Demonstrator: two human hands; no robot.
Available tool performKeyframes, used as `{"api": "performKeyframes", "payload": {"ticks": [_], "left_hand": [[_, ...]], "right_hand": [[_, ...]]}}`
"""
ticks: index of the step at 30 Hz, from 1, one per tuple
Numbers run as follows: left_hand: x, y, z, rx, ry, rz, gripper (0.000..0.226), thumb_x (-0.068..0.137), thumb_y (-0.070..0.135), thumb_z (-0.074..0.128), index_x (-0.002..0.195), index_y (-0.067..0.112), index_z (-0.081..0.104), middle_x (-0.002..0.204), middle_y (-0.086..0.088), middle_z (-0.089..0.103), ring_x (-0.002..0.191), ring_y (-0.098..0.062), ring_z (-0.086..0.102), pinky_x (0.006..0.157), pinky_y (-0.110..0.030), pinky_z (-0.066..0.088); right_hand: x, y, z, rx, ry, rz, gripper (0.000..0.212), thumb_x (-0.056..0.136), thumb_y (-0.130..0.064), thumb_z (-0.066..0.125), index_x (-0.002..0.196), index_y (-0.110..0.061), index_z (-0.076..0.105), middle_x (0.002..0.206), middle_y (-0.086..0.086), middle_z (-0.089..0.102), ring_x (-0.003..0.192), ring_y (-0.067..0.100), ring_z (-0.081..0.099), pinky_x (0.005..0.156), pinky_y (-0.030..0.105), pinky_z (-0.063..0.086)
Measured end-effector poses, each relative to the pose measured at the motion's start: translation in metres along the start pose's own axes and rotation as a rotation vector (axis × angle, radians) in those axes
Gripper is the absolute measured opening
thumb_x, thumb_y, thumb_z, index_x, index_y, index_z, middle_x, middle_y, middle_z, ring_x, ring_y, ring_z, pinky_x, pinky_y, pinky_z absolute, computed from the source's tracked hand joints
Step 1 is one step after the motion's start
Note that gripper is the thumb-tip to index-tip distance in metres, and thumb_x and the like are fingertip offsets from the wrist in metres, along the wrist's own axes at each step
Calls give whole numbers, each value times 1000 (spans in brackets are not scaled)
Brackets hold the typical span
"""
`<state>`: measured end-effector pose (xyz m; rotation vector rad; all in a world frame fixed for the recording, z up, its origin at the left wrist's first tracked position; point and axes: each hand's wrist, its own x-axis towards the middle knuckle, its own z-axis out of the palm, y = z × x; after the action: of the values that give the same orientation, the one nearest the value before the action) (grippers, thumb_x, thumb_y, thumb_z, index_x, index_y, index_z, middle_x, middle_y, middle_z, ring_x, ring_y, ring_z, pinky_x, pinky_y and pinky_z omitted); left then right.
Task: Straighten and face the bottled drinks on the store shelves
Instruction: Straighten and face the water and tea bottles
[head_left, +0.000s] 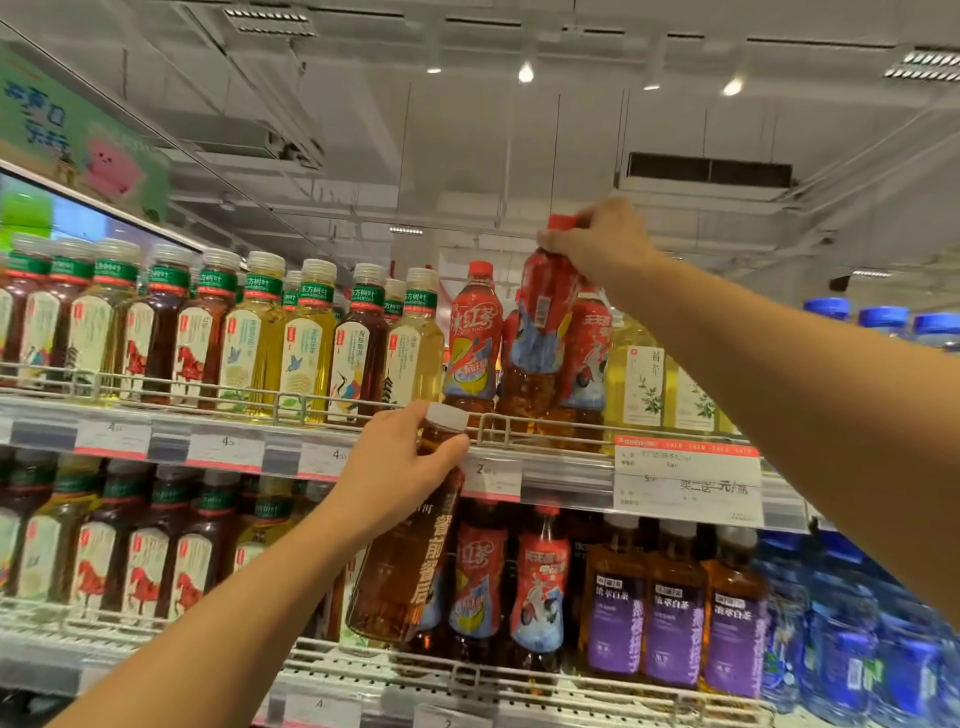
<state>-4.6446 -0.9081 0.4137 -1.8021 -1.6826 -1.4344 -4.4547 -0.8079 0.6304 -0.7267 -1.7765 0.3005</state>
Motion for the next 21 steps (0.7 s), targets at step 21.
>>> {"api": "performKeyframes", "payload": {"ticks": [21], "left_hand": [[0, -10, 8, -27, 32, -3, 42, 88, 69, 49, 116, 40, 62, 110, 24, 65, 112, -9, 58, 94, -44, 53]], "right_hand": [[23, 26, 15, -842, -254, -363, 50, 95, -61, 56, 115, -16, 65, 110, 8, 69, 96, 27, 63, 84, 42, 55]]}}
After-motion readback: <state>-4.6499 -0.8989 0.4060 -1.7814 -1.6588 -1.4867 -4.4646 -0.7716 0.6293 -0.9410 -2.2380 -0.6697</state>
